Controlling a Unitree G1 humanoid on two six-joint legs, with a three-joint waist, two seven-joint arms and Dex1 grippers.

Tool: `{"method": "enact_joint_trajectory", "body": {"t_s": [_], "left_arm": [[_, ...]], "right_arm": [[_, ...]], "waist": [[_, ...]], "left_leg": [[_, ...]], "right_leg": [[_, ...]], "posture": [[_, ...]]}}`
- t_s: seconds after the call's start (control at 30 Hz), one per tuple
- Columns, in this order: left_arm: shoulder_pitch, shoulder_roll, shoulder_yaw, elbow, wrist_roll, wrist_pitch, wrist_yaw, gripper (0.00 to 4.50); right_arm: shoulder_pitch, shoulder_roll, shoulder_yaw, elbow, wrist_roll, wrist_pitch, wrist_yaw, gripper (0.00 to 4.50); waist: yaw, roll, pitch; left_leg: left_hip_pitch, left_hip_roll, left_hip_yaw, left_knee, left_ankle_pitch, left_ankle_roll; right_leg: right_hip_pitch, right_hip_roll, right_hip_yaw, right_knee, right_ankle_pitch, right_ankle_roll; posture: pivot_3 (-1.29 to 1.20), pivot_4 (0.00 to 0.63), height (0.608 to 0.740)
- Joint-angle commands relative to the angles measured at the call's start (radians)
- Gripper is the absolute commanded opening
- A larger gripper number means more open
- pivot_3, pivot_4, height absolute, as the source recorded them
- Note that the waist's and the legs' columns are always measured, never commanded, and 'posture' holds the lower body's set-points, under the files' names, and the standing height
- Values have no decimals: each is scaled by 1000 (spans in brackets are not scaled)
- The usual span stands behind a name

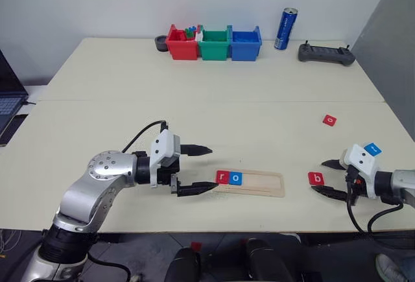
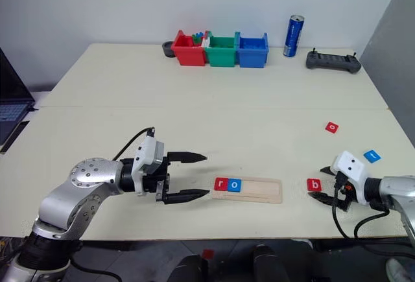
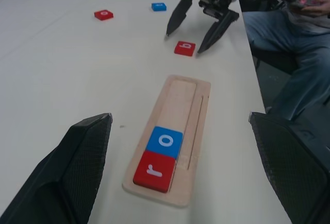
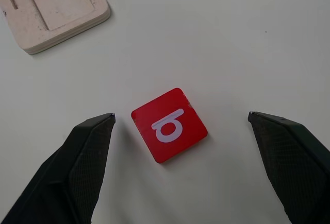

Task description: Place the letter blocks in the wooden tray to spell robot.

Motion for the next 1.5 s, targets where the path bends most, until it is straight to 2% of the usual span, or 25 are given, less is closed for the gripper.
{"method": "enact_joint_trajectory", "body": {"t_s": [0.03, 0.2, 0.23, 0.3, 0.53, 0.67, 0.77, 0.87, 0.97, 1.2, 1.5], "left_arm": [[10, 19, 26, -21, -3, -35, -13, 4500], [13, 22, 36, -29, -14, -31, 3, 4500], [14, 26, 35, -29, -10, -34, 0, 4500], [16, 32, 34, -29, -5, -38, -4, 4500], [45, 56, 56, -19, -20, -57, -39, 4500], [95, 84, 101, 50, -10, -120, -97, 4500], [121, 113, 127, 128, 15, -177, -141, 4500], [120, 137, 122, 222, 68, -264, -176, 4500], [89, 126, 101, 246, 78, -279, -179, 4500], [65, 118, 61, 230, 106, -298, -186, 4500], [58, 115, 50, 226, 106, -296, -178, 4500]], "right_arm": [[-34, -24, 15, 31, -20, -49, 46, 4403], [-61, -18, 34, 43, -19, -50, 75, 4403], [-63, -19, 41, 47, -25, -54, 79, 4238], [-67, -18, 47, 51, -31, -58, 85, 3839], [-84, -17, 49, 52, -28, -55, 93, 1439], [-94, -28, 34, -25, -1, -34, 101, 1457], [-112, -21, 44, -161, 33, 35, 88, 1457], [-156, 15, 131, -304, 13, 121, 37, 1457], [-207, 59, 220, -361, -17, 188, -12, 1457], [-307, 141, 396, -376, -98, 283, -77, 1457], [-400, 181, 452, -356, -120, 350, -87, 1457]], "waist": [[1, 0, 0], [2, 0, 0], [2, 0, 0], [2, 0, 0], [1, 0, 0], [0, 1, 0], [-1, 1, 1], [0, 1, 1], [1, 1, 1], [8, 1, 1], [5, 1, 1]], "left_leg": [[0, 0, 0, 0, 0, 0], [0, 0, 0, 0, 0, 0], [0, 0, 0, 0, 0, 0], [0, 0, 0, 0, 0, 0], [0, 0, 0, 0, 0, 0], [0, 0, 0, 0, 0, 0], [1, 0, 0, 0, 0, 0], [0, 0, 0, 0, 0, 0], [0, 0, -1, 0, 0, 0], [-2, 0, -1, 0, 0, 0], [-2, 0, -1, 0, 0, 0]], "right_leg": [[0, 0, 0, 0, 0, 0], [0, 0, 0, 0, 0, 0], [0, 0, 0, 0, 0, 0], [0, 0, 0, 0, 0, 0], [0, 0, 0, 0, 0, 0], [0, 0, 0, 0, 0, 0], [0, 0, 0, 0, 0, 0], [0, 0, 0, 0, 0, 0], [0, 0, -1, 0, 0, 0], [-1, -1, -1, 0, 0, 0], [-2, -1, -2, 0, 0, 0]], "posture": [[0, 150, 740], [0, 150, 740], [0, 150, 740], [0, 150, 740], [0, 150, 740], [0, 150, 740], [0, 150, 740], [0, 150, 740], [0, 150, 740], [0, 150, 740], [0, 150, 740]]}}
